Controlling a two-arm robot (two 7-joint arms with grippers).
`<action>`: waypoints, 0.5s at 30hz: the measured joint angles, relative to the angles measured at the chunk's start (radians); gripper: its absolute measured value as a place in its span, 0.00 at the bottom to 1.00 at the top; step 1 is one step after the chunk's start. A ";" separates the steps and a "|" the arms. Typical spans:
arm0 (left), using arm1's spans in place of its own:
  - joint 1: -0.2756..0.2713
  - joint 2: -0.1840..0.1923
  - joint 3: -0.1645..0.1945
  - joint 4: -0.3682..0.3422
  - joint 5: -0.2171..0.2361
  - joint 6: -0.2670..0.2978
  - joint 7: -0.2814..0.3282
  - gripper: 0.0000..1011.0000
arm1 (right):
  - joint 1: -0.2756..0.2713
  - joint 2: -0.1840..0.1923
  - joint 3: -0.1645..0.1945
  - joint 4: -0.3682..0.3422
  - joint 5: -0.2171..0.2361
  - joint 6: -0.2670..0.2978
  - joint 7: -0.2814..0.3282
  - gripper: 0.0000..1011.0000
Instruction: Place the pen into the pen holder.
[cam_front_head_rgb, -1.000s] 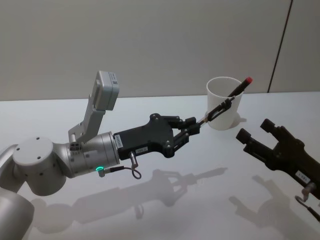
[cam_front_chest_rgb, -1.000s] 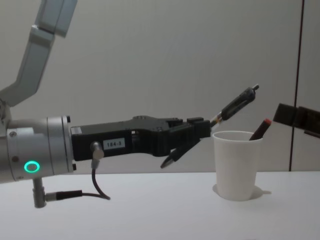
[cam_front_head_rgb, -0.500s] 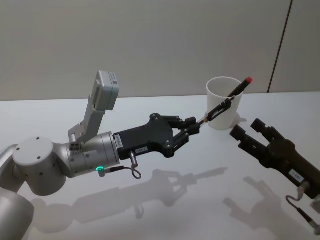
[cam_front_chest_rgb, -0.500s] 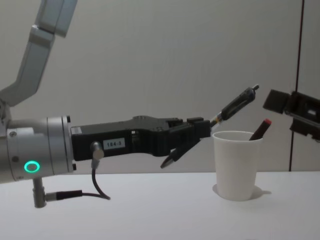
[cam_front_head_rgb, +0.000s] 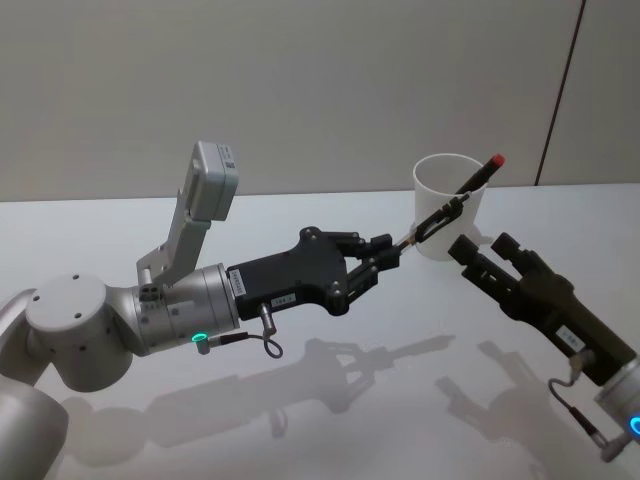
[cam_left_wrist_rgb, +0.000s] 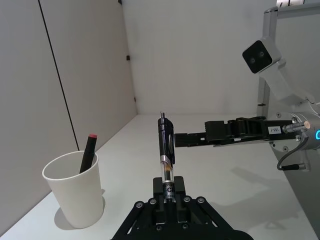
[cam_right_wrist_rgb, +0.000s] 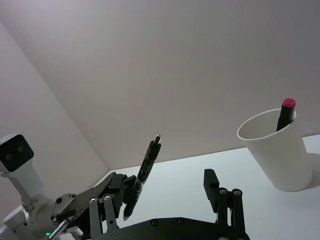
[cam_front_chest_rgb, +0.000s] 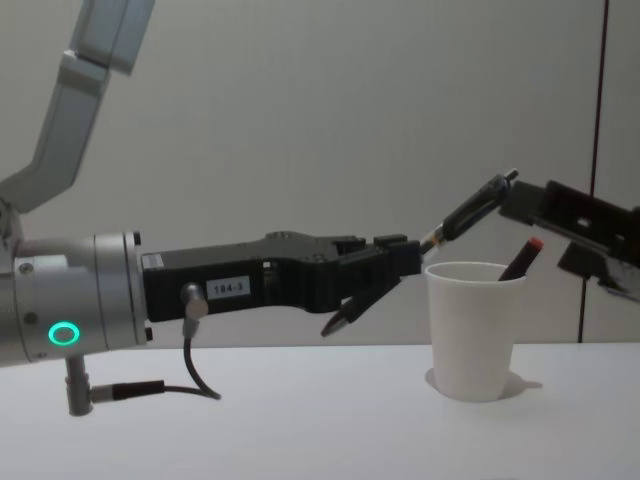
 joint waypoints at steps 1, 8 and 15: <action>0.000 0.000 0.000 0.000 0.000 0.000 0.000 0.12 | 0.004 -0.006 -0.003 0.002 0.000 0.003 -0.006 0.99; 0.000 0.000 0.000 0.000 0.000 0.000 0.000 0.12 | 0.023 -0.030 -0.019 0.016 -0.007 0.022 -0.022 0.99; 0.000 0.000 0.000 0.000 0.000 0.000 0.000 0.12 | 0.045 -0.055 -0.034 0.035 -0.010 0.041 -0.029 0.99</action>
